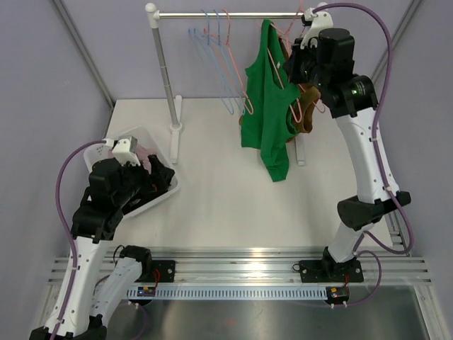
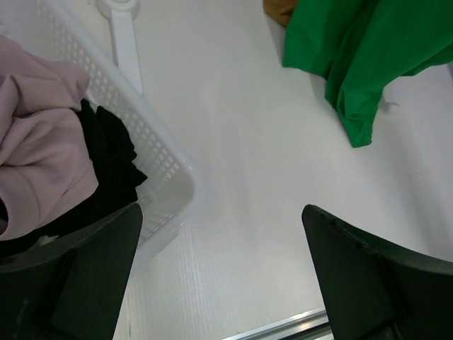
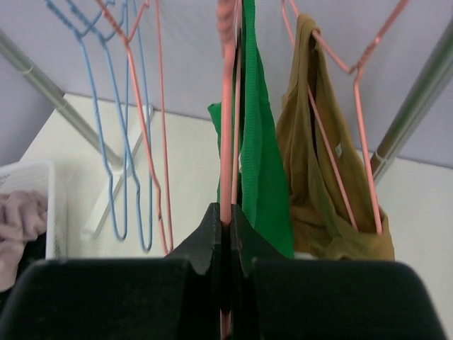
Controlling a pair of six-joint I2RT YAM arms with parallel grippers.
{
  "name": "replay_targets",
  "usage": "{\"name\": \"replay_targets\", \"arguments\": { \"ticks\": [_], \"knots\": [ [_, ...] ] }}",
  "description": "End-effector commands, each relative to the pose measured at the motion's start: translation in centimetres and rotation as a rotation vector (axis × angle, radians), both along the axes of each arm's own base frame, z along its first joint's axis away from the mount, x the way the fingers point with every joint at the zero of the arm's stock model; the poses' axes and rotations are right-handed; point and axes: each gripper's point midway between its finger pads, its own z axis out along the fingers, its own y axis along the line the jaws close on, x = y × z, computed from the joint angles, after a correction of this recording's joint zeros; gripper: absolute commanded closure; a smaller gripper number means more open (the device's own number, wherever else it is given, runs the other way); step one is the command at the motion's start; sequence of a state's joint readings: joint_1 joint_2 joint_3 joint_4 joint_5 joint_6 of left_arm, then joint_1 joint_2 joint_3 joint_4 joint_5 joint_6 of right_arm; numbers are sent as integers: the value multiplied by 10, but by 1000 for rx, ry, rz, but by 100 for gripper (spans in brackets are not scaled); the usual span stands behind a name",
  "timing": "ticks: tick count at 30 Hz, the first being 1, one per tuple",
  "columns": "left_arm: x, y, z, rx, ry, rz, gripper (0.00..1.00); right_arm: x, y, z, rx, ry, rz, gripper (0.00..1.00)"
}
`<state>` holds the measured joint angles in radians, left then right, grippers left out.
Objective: Remove the tank top from the hanger
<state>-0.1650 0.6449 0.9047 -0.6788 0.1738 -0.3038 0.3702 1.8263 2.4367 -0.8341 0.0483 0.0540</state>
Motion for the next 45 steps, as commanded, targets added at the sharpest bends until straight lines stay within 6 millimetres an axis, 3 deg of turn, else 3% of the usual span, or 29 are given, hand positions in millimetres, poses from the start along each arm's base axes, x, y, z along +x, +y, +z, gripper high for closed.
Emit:
{"name": "replay_targets", "arguments": {
  "ticks": [1,5,7,8,10,11,12,13,14,15,17,18,21,22,24,26,30,37,40,41,43,45],
  "knots": [
    [3,-22,59,-86,-150,-75,1,-42,-5,31,62,-57,60,100],
    [4,-51,89,-139,-197,-148,1,-84,-16,14,69,-3,75,100],
    [9,-61,104,-145,-219,-154,1,-111,-24,6,85,23,72,100],
    [11,-78,102,-141,-198,-183,1,-133,-32,10,94,18,75,100],
    [15,-91,125,-150,-260,-173,1,-154,-29,-9,102,80,118,100],
    [8,-117,126,-147,-257,-240,1,-174,-34,-19,105,116,122,100],
    [6,-128,131,-143,-272,-257,1,-184,-36,-23,112,133,131,100],
    [9,-134,149,-143,-321,-246,1,-194,-41,-27,118,145,119,100],
    [2,-159,146,-132,-316,-308,1,-212,-47,-37,121,166,115,100],
    [0,-171,150,-127,-332,-335,1,-223,-47,-41,126,180,136,100],
    [-10,-198,169,-139,-402,-410,1,-253,-51,-51,141,205,166,100],
    [-7,-216,164,-119,-402,-438,1,-263,-49,-54,156,219,195,100],
    [-13,-247,179,-133,-471,-507,1,-297,-49,-63,164,240,261,100],
    [-10,-262,173,-129,-468,-533,1,-304,-49,-64,167,237,282,100],
    [-7,-275,179,-144,-476,-549,2,-325,-48,-62,185,222,335,100],
    [-2,-293,166,-123,-451,-573,6,-340,-48,-57,201,187,368,100],
    [4,-305,157,-123,-446,-576,16,-354,-50,-51,215,169,385,100],
    [2,-320,145,-135,-435,-619,18,-357,-47,-48,225,161,413,100],
    [6,-322,142,-122,-430,-608,44,-359,-44,-44,230,149,436,100],
    [8,-322,141,-117,-427,-603,62,-358,-45,-44,230,149,427,100],
    [11,-322,137,-102,-420,-588,69,-357,-45,-45,227,150,424,100],
    [13,-321,134,-92,-415,-579,85,-357,-45,-45,227,149,428,100]
  ]
}}
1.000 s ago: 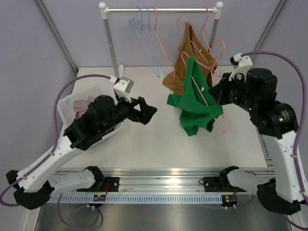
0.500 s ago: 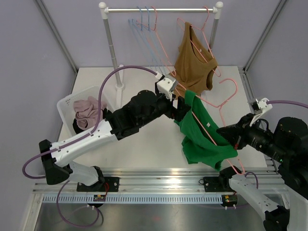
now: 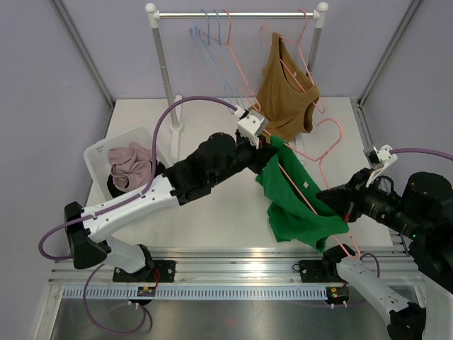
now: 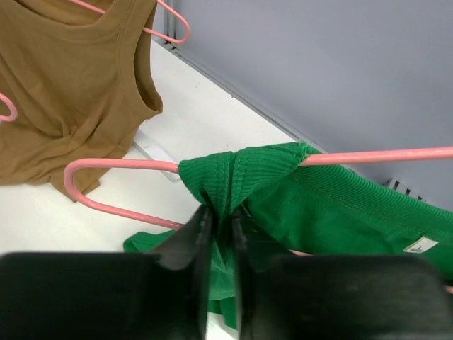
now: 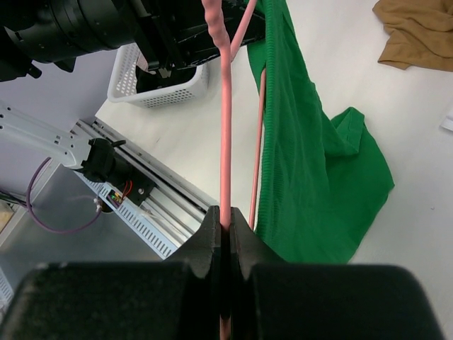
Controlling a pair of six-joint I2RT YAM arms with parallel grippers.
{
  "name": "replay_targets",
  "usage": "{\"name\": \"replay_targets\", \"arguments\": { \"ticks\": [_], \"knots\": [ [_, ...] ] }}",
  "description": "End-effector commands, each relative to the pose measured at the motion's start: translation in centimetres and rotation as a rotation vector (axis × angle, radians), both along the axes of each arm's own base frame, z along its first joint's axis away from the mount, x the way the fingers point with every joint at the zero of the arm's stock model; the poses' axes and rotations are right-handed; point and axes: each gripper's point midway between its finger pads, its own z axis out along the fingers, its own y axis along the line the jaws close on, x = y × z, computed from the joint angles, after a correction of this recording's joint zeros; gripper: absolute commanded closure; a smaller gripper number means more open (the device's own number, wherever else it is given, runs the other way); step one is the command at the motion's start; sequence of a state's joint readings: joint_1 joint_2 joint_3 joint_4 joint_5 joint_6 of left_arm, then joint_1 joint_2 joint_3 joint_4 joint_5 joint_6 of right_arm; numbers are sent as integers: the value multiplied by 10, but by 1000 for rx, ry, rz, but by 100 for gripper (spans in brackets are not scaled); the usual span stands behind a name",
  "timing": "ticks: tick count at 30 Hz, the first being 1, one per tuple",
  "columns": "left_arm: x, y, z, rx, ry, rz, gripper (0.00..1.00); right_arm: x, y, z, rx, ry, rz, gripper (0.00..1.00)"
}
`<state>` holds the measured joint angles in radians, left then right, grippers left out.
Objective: Remove the tank top from the hanger
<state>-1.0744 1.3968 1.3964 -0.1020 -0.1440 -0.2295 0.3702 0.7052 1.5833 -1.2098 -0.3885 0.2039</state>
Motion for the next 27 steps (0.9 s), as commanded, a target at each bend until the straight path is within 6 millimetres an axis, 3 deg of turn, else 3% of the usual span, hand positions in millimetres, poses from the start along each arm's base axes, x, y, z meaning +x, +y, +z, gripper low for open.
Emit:
{"name": "replay_targets", "arguments": {
  "ticks": [1,4,6,8,10,11,13,14,17,19,20,21,22,23,24,25,27],
  "knots": [
    [9,1,25,-55,-45,52,90,1,7,20,41,-65,36,100],
    [16,16,24,-40,-28,131,100,11,2,9,10,-51,-9,100],
    [21,33,16,-16,-9,210,100,17,1,0,-19,-47,-14,100],
    [37,70,18,-35,20,400,100,17,3,-9,-34,-39,7,100],
    [54,110,3,-28,90,571,100,11,6,-10,-39,-66,50,100],
    [55,127,5,-47,110,608,100,4,10,-11,-29,-74,92,100],
    [63,157,-12,-54,163,685,100,-4,13,-9,-27,-106,138,100],
    [59,171,-5,-89,164,699,100,-12,16,-8,-16,-117,181,100],
    [58,193,-18,-80,192,736,100,-22,22,-1,8,-185,247,100],
    [52,198,-24,-59,209,720,100,-23,29,16,53,-277,289,100],
    [48,197,-33,-37,218,697,100,-26,33,13,77,-303,321,100],
    [44,191,-35,-40,221,653,100,-25,36,19,119,-322,322,100],
    [31,178,-35,-33,218,527,100,-20,40,43,171,-453,323,100],
    [23,169,-37,-41,218,454,100,-9,43,32,200,-462,301,100],
    [15,160,-49,-46,217,378,100,-4,45,37,269,-463,281,100],
    [-6,145,-45,-62,212,225,100,6,48,45,325,-558,274,100],
    [-19,142,-60,-77,244,170,100,6,55,49,355,-620,329,100]
  ]
}}
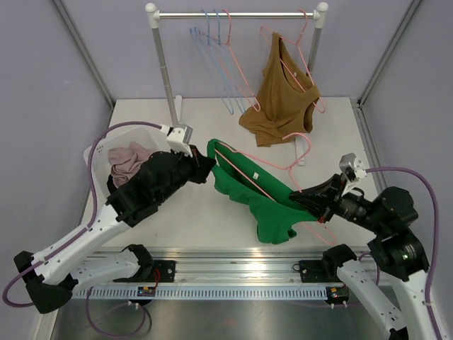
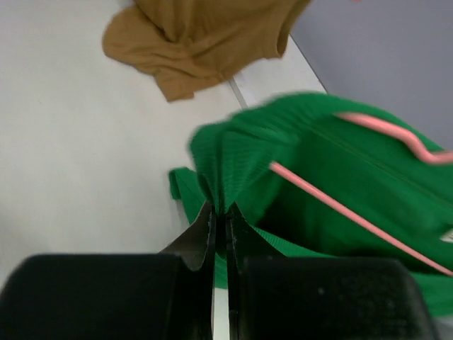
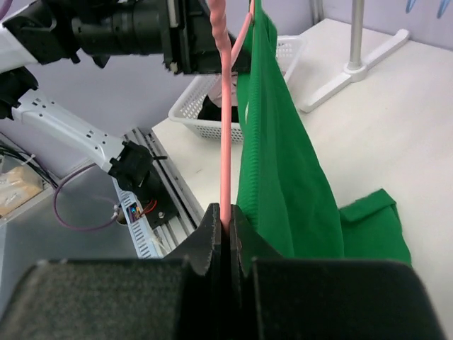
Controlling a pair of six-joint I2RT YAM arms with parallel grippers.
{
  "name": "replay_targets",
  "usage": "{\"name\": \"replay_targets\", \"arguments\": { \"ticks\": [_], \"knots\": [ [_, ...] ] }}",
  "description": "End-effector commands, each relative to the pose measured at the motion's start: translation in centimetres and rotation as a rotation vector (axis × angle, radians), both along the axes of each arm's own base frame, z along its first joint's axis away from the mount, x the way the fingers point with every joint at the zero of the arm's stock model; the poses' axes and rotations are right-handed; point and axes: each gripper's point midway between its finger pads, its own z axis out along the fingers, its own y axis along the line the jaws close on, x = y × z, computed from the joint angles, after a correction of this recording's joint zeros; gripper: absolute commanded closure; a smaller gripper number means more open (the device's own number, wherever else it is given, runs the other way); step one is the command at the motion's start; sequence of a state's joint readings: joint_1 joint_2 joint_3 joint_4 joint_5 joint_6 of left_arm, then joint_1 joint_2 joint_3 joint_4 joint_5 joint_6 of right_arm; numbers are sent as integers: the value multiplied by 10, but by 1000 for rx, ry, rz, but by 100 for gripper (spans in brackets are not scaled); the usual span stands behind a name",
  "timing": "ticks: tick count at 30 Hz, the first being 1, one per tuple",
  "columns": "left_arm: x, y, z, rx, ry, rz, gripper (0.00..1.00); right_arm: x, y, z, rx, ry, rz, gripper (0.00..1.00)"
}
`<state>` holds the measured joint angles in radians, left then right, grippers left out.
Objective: Remove the tank top from the hanger
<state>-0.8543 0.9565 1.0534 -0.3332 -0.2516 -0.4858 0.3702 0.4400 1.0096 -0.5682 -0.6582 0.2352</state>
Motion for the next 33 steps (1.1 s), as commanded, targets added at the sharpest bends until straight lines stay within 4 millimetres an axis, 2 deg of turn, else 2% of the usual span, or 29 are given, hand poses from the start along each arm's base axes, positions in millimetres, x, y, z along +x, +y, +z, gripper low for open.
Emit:
{"name": "replay_targets", "arguments": {
  "ticks": [1,2,3,4,5,6,7,9,10,11,13,15,17,19,20,22,23,24,25,26,27,28,30,31,33],
  "knots": [
    [-30,-10,-3,-91,-2,-161,100,2,14,76,185,-344,94,100],
    [-29,-2,-4,-102,0,-122,100,-2,20,70,140,-340,153,100],
    [-25,17,-2,-111,-1,-24,100,9,23,62,68,-285,155,100],
    [-20,26,-4,-98,8,33,100,13,24,56,37,-249,156,100],
    [-20,41,2,-103,-6,91,100,20,25,51,1,-232,149,100],
    [-20,53,-5,-67,13,139,100,22,25,46,-24,-202,153,100],
    [-14,71,5,-67,-1,240,100,23,27,37,-48,-157,169,100],
    [-13,93,0,-20,17,331,100,19,27,30,-66,-152,188,100],
    [-10,107,5,-21,9,411,100,14,26,26,-69,-155,198,100],
    [-11,118,0,5,24,457,100,14,23,23,-87,-166,185,100],
    [-6,140,3,13,13,562,100,7,18,18,-107,-162,168,100],
    [-4,154,6,24,13,618,100,-1,16,17,-108,-177,185,100],
    [2,165,12,13,17,651,100,-18,18,19,-84,-227,254,100],
    [8,158,9,12,42,610,100,-33,19,22,-64,-292,304,100],
    [11,149,12,-9,32,571,100,-32,18,25,-49,-296,290,100],
    [6,107,6,-23,32,334,100,-20,19,41,25,-355,222,100],
    [6,84,18,-93,-24,223,100,-5,17,50,103,-308,142,100],
    [-9,51,0,-112,9,20,100,3,16,58,156,-316,107,100],
    [-20,34,-4,-144,5,-93,100,16,16,73,232,-393,70,100],
    [-26,16,6,-200,-48,-201,100,33,8,85,332,-364,-30,100],
    [-47,-3,1,-226,-23,-344,100,43,5,92,384,-384,-68,100],
    [-53,-11,-22,-213,10,-382,100,56,-2,106,478,-465,-122,100],
    [-57,-21,-36,-176,-3,-404,100,65,-9,120,591,-501,-154,100],
    [-71,-31,-50,-150,21,-449,100,71,-14,132,668,-569,-171,100],
    [-77,-40,-69,-95,45,-475,100,73,-21,144,750,-620,-182,100]
  ]
}}
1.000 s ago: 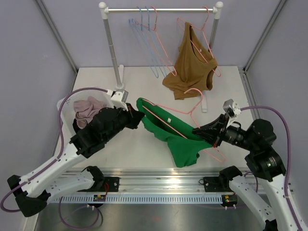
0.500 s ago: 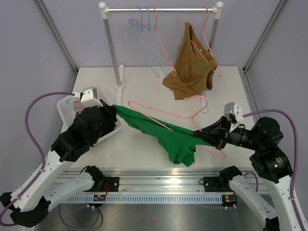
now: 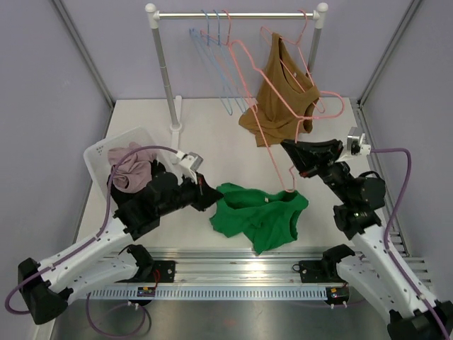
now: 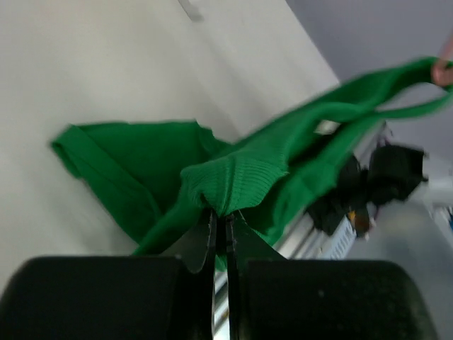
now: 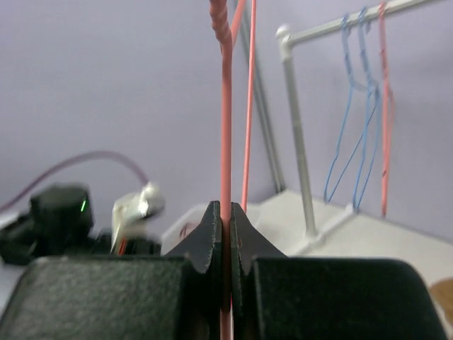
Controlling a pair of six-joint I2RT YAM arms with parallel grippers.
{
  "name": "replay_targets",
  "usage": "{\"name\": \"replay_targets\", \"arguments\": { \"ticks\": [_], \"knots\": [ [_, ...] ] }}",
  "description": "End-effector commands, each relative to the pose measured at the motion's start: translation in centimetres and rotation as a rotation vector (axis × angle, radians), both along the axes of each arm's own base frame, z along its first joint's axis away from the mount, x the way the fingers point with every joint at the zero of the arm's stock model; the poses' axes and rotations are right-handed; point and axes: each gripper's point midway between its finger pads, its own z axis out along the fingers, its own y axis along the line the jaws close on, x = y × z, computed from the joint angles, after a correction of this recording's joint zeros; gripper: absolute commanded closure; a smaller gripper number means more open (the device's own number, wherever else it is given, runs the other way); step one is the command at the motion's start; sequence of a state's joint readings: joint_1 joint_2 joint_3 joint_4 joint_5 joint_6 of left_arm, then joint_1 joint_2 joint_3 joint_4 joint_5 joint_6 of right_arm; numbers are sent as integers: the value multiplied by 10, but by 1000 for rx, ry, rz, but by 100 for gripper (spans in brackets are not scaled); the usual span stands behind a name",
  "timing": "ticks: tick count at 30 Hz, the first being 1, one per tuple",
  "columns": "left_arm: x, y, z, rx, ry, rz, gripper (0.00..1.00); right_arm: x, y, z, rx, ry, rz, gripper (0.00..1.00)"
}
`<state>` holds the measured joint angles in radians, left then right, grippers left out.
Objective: Remove the tank top from the hanger
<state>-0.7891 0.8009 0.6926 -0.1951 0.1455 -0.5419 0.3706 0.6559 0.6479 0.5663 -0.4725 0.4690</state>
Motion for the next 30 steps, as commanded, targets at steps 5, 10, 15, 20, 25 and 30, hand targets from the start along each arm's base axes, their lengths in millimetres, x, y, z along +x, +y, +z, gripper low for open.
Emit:
{"name": "replay_targets", "arguments": {
  "ticks": [5,10,15,20,25,30],
  "knots": [
    [-4,-7,-23,126,-3,31,100,8,-50,113,310,-265,-238,100],
    [13,27,-17,250,-4,206,91,47,-59,62,-37,207,-430,100],
    [13,48,16,324,-36,250,54,67,-65,25,-253,427,-506,100],
    [4,80,40,372,-55,300,23,80,-54,15,-370,505,-472,100],
    [-6,116,52,457,-79,350,1,115,-40,19,-446,524,-462,100],
    [-5,136,40,507,-142,384,1,171,-22,22,-484,523,-472,100]
  ]
}}
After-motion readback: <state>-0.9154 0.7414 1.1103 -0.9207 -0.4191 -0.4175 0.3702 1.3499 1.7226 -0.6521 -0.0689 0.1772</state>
